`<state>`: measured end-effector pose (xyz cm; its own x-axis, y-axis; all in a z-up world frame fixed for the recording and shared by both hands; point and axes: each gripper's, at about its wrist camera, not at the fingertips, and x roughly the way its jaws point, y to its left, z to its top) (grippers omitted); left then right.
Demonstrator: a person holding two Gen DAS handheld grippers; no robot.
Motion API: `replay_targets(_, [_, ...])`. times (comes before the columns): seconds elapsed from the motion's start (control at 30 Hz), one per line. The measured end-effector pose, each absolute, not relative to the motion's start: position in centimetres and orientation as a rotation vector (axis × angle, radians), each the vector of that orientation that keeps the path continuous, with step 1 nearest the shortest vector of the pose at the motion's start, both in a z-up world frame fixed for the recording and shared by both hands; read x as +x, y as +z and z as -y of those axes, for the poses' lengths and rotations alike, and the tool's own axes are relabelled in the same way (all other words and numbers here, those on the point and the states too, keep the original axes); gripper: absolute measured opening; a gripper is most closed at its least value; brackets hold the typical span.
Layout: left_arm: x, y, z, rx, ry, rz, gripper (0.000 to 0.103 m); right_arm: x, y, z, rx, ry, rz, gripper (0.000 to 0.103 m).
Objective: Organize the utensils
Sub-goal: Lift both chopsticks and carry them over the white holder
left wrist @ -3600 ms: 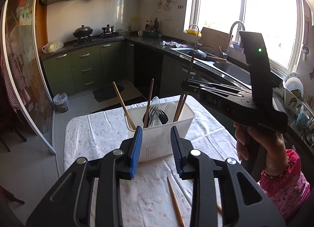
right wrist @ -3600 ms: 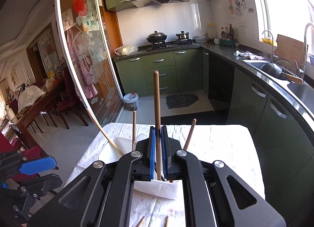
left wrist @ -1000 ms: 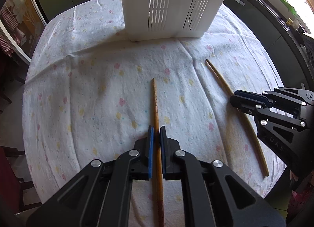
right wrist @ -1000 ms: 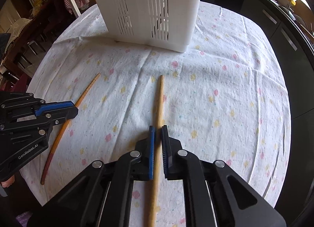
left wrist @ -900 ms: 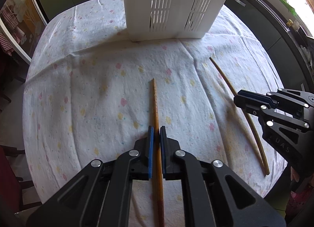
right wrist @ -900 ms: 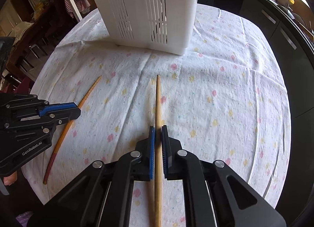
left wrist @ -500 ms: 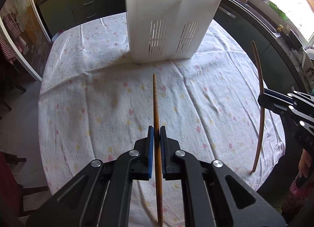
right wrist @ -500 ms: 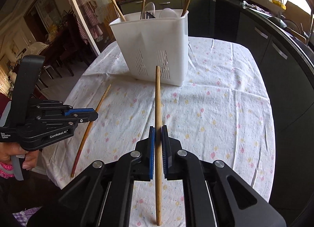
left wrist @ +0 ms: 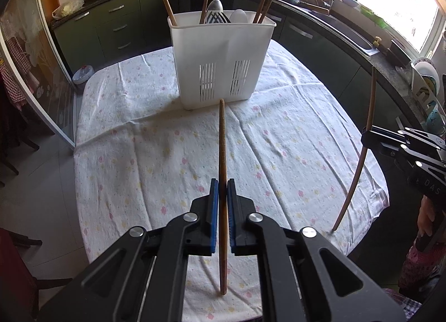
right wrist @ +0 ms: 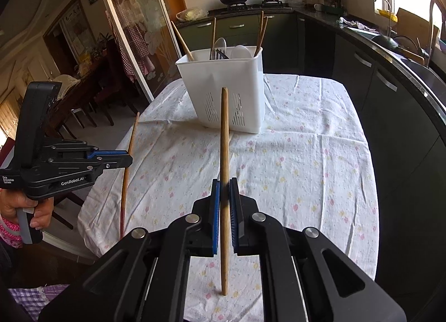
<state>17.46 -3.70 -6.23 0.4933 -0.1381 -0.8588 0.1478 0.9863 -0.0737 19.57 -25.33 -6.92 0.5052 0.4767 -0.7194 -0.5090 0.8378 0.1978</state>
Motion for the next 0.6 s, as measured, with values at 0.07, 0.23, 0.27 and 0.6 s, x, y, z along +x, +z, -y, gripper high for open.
replay_targets(0.07, [17.0,-5.8,3.9,0.014,-0.179,-1.032,0.006,19.1,-6.4,25.8,-0.031,0.591,-0.838,0.008])
replay_targets(0.23, [16.4,-4.4,3.9,0.020,-0.189,-1.003,0.006,18.3,-4.9,26.4,-0.022,0.598,-0.802,0.008])
replay_targets(0.27, [16.2,-4.1,3.9,0.019,-0.189,-0.995,0.006,18.1,-4.6,26.4,-0.023,0.597,-0.793,0.008])
replay_targets(0.6, [15.7,-0.1,4.1,0.029,-0.199,-0.905,0.006,17.5,-1.4,25.7,-0.044,0.621,-0.730,0.008])
